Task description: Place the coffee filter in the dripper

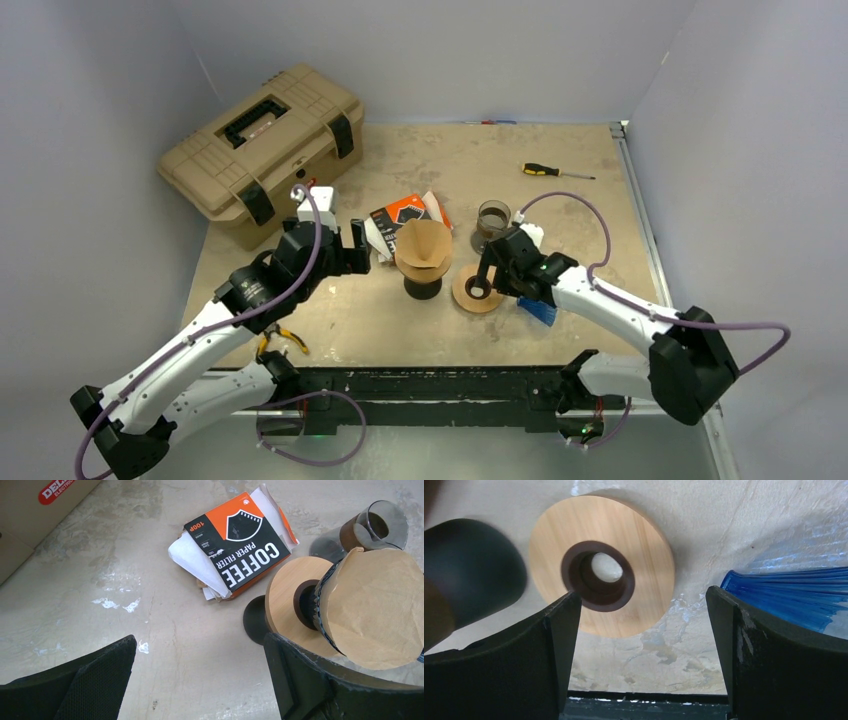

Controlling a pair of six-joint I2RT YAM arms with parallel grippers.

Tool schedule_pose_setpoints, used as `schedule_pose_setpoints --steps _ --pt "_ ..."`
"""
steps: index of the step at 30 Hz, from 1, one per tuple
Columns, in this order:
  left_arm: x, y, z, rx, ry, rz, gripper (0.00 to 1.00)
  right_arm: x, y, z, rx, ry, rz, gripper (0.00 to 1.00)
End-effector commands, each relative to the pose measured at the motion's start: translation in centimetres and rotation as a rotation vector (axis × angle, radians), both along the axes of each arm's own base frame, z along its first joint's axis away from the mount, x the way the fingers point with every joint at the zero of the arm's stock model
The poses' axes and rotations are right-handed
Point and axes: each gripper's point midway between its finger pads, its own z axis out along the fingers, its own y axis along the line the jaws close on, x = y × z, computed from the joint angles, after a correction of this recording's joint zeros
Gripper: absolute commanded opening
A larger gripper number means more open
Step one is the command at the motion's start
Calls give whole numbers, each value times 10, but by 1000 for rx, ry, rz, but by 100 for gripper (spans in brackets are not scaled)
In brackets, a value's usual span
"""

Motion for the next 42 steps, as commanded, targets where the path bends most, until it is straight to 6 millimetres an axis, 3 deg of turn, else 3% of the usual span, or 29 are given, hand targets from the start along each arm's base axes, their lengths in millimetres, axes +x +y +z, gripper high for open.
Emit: schedule_pose_setpoints --steps 1,6,16,25,34,38,42 --pt "4 4 14 24 -51 0 99 8 -6 -8 -37 7 -65 95" --pt "5 15 33 60 -94 16 99 10 -4 -17 -29 29 -75 91" --pt "5 26 36 126 -113 27 99 17 2 -34 -13 67 -59 79" --pt "1 34 42 115 -134 51 99 13 5 -41 -3 92 -43 51" --pt "-1 40 47 101 -155 73 99 12 3 -30 8 69 -44 29" --pt "-1 41 46 103 -152 77 99 10 1 -24 8 67 -47 0" --pt "0 41 46 104 -151 80 99 9 -1 -13 8 56 -53 0"
